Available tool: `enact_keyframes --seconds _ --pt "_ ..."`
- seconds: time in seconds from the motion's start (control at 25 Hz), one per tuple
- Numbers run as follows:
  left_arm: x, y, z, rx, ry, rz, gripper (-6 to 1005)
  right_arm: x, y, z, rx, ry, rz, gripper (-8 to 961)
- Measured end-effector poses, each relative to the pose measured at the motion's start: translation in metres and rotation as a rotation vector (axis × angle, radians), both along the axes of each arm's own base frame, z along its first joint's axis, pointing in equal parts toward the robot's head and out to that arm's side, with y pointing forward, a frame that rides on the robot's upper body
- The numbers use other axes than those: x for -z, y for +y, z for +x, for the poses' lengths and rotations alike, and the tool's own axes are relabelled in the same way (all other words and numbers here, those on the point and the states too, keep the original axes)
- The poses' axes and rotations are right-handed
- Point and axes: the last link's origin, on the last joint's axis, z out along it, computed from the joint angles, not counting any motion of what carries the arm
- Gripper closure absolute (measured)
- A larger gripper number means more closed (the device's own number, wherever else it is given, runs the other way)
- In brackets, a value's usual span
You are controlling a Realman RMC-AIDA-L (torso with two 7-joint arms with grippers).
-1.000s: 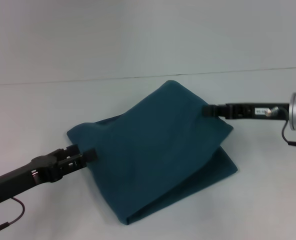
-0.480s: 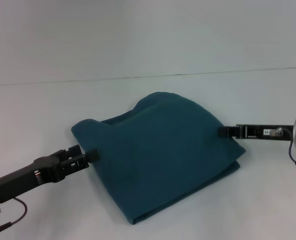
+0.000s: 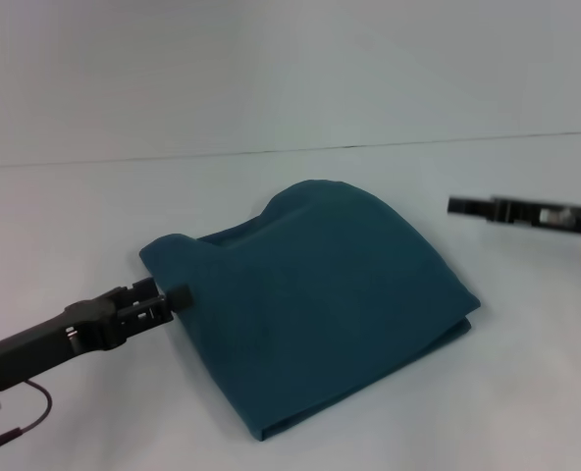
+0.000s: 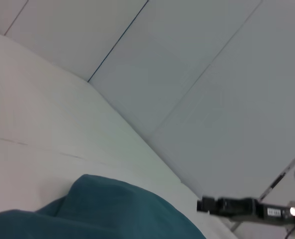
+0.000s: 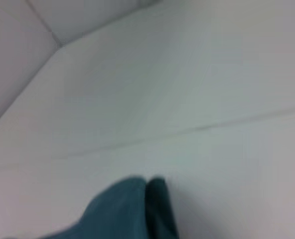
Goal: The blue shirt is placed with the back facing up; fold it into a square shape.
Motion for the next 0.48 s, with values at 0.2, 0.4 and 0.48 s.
enact_keyframes --seconds 0.2,0.4,0.48 --pt "-0.003 0.004 -0.002 -0.014 0.008 0.019 49 -0.005 0.025 -0.036 -0.084 0.0 -0.007 497" --pt "-0.003 0.006 -0.007 -0.054 0.023 0.032 49 0.011 0.038 -0.071 -0.171 -0.023 -0.067 244" --pt "-0.003 0.006 -0.009 -0.062 0.024 0.034 48 0.022 0.039 -0.081 -0.199 -0.042 -0.091 299"
